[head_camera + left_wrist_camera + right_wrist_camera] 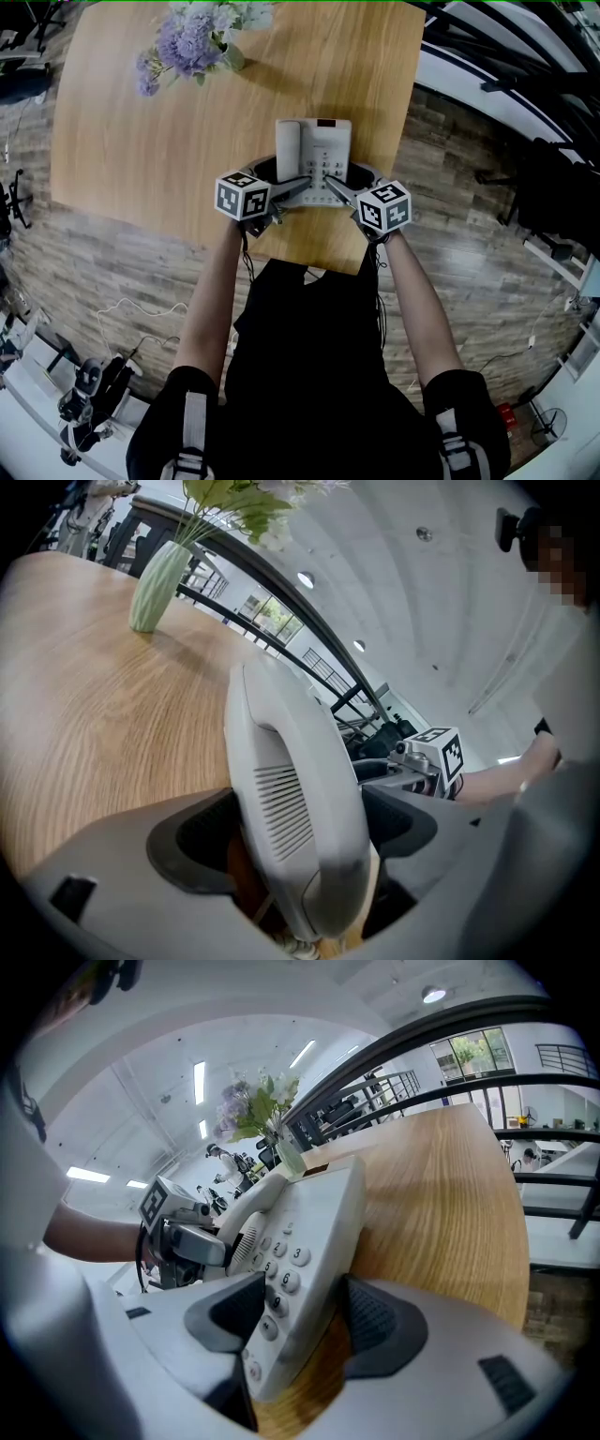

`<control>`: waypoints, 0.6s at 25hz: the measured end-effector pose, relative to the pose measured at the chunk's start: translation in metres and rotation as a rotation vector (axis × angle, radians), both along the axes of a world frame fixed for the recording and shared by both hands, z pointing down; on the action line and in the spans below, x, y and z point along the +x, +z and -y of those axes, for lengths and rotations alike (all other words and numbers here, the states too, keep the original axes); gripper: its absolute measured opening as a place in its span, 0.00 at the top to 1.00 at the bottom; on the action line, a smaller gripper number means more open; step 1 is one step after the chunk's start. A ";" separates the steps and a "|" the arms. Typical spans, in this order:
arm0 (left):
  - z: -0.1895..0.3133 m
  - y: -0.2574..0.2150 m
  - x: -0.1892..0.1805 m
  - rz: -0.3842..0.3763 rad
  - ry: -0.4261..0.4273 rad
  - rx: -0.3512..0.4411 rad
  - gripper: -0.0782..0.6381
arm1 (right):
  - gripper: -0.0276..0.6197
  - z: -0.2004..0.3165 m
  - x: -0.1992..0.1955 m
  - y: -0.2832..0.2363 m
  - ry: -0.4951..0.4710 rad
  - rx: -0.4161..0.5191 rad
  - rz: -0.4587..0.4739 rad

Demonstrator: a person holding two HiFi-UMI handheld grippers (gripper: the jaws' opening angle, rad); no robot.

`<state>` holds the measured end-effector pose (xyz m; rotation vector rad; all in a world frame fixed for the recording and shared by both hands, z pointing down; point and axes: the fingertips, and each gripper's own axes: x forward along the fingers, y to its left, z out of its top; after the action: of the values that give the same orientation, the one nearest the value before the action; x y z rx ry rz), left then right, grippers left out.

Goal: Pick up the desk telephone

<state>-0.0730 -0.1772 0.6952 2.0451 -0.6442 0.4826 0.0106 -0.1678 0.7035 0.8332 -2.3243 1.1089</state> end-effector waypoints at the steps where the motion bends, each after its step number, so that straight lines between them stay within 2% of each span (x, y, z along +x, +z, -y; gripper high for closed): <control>1: 0.000 0.000 0.000 0.000 -0.003 0.000 0.30 | 0.54 0.000 0.000 0.000 -0.001 -0.001 0.001; 4: -0.001 -0.001 -0.001 0.001 -0.019 0.001 0.30 | 0.55 0.000 0.001 0.000 0.010 -0.023 0.013; 9: 0.000 -0.002 -0.001 0.003 -0.041 -0.009 0.30 | 0.55 0.000 0.002 -0.002 0.091 -0.015 0.018; 15: -0.002 -0.004 -0.004 0.003 -0.081 -0.008 0.30 | 0.55 -0.002 -0.002 -0.003 0.124 -0.024 0.030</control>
<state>-0.0775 -0.1751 0.6907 2.0031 -0.7222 0.4403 0.0090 -0.1662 0.7006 0.9688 -2.3056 1.2065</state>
